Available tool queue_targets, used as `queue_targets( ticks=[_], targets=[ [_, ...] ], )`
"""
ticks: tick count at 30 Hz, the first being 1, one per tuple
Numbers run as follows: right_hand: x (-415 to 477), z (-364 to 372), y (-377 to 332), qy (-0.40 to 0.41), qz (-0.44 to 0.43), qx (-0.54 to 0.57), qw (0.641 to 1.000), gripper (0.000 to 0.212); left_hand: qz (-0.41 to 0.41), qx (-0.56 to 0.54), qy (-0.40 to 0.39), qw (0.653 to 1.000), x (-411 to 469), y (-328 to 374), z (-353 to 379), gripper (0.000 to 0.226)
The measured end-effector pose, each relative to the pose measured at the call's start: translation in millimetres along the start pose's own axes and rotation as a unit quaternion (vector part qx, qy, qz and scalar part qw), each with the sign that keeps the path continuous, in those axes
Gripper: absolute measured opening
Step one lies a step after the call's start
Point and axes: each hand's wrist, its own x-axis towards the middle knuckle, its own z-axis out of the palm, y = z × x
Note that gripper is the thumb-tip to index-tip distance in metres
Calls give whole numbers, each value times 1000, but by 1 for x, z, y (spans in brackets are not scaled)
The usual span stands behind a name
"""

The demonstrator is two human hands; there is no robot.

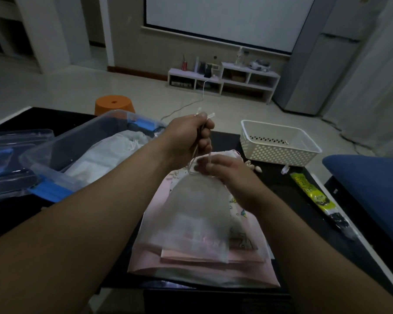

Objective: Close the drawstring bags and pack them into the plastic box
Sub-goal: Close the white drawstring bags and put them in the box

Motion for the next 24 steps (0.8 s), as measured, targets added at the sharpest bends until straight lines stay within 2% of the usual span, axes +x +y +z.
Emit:
queue_targets(
  ticks=[3, 7, 9, 11, 15, 17, 24],
  targets=[
    [-9, 7, 8, 14, 6, 20, 1000, 23, -10, -79, 30, 996, 4, 0, -5, 37],
    [-20, 11, 9, 29, 65, 127, 989, 19, -3, -131, 92, 987, 10, -2, -12, 37],
    [-23, 13, 9, 45, 92, 127, 987, 17, 37, -18, 158, 987, 11, -4, -15, 37],
    [-26, 15, 10, 64, 126, 123, 982, 18, 68, 112, 199, 971, 7, -6, -17, 38],
    [-28, 19, 16, 73, 137, 110, 982, 20, 50, 183, 128, 974, -7, -15, -20, 42],
    [-27, 23, 19, 69, 129, 84, 986, 20, 44, 243, 100, 964, -12, -24, -29, 43],
    [-12, 41, 23, 65, 110, 28, 991, 24, 92, 328, 152, 928, -1, -35, -73, 41]
  ],
)
